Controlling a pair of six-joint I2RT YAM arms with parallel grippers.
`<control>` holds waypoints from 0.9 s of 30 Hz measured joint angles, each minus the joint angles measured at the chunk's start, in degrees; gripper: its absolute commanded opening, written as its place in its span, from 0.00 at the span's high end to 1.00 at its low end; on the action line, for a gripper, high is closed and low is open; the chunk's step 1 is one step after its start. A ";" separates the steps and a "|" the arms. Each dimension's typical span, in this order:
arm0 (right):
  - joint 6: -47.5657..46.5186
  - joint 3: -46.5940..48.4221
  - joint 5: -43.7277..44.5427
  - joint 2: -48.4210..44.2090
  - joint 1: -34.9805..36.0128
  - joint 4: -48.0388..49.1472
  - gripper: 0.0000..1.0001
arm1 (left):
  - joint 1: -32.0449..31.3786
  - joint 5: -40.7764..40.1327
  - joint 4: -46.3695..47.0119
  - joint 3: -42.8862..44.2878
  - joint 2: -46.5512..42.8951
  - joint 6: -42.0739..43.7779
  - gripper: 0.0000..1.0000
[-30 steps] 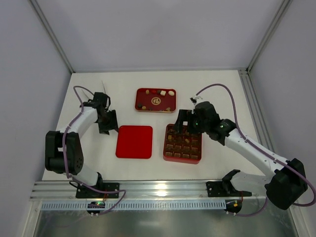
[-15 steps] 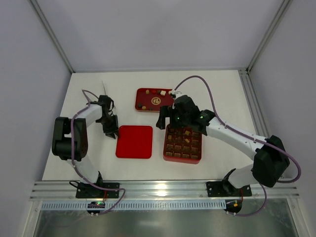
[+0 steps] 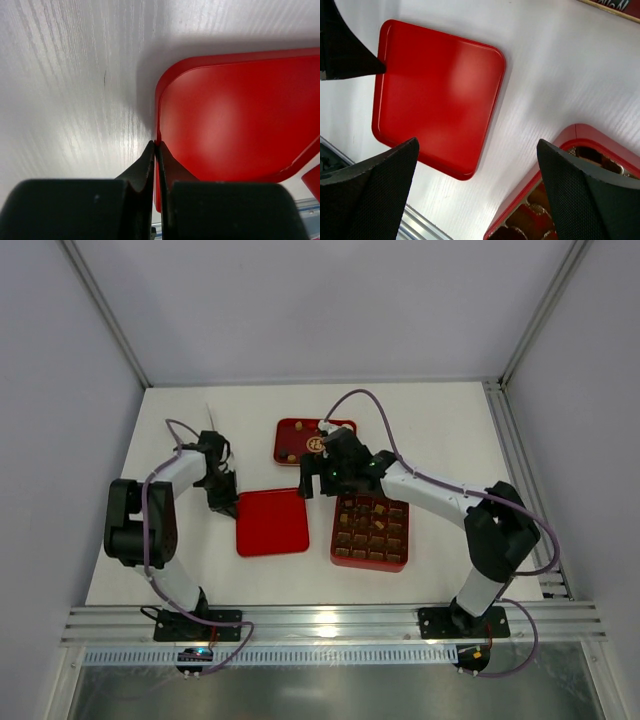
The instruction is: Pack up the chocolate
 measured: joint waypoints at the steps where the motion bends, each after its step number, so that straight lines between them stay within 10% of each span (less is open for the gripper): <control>1: -0.22 0.92 -0.24 1.09 0.00 -0.04 0.00 | 0.00 -0.02 -0.46 0.13 -0.66 0.00 1.00; 27: -2.69 7.72 -10.32 11.69 -2.54 4.31 0.00 | 3.85 8.61 -6.10 6.49 -12.76 -0.28 1.00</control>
